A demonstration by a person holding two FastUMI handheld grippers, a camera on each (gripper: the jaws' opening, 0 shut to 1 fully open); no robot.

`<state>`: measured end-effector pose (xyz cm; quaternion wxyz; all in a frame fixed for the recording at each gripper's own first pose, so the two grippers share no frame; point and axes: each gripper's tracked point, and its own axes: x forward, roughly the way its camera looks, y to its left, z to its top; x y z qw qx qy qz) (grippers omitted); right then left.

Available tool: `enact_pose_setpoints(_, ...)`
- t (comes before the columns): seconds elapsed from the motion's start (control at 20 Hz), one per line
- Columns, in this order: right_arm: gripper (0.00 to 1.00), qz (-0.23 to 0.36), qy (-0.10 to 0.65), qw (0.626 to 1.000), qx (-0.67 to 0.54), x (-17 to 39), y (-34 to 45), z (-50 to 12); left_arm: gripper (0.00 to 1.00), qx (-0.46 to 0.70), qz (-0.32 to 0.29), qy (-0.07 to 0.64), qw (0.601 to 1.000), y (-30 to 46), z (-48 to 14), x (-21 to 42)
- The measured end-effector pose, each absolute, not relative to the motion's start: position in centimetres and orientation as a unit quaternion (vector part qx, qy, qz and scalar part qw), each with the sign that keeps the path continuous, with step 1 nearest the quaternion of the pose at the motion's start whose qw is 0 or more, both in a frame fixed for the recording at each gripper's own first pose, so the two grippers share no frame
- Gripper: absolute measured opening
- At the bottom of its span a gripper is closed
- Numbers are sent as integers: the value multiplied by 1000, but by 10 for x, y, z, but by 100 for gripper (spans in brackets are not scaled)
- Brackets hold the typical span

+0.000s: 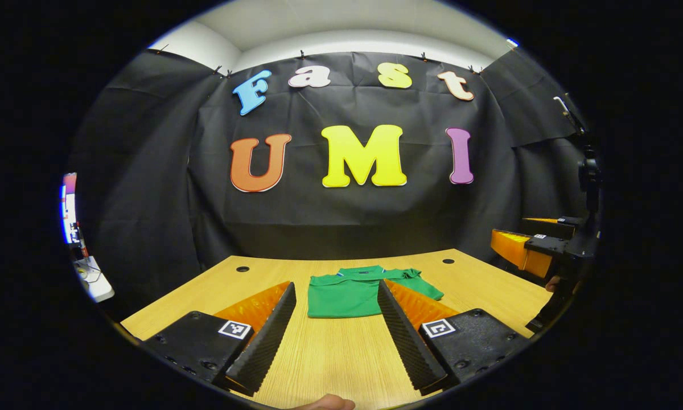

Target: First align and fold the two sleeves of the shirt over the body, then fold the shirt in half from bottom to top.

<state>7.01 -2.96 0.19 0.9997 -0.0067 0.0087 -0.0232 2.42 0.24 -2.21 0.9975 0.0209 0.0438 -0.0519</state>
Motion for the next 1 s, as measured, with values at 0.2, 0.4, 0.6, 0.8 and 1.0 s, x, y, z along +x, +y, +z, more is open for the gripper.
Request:
enact_pose_setpoints(0.2, 97, -31, 16, 999, -15, 55, -28, -5, 93, 20, -58, 24, 998, 3, -11, 15)
enact_pose_setpoints(0.4, 93, -38, 19, 999, -7, 47, -27, -11, 93, 11, -63, 23, 998, -2, -13, 17)
enact_pose_setpoints(0.6, 95, -39, 31, 999, -7, 44, -23, -21, 93, 0, -70, 42, 997, -1, -26, 26)
enact_pose_setpoints(0.8, 95, -34, 41, 998, -17, 44, -16, -30, 93, -2, -44, 44, 998, 19, -28, 31)
enact_pose_setpoints(1.0, 98, -24, 56, 998, -20, 45, -7, -42, 93, -12, -35, 44, 998, 27, -27, 33)
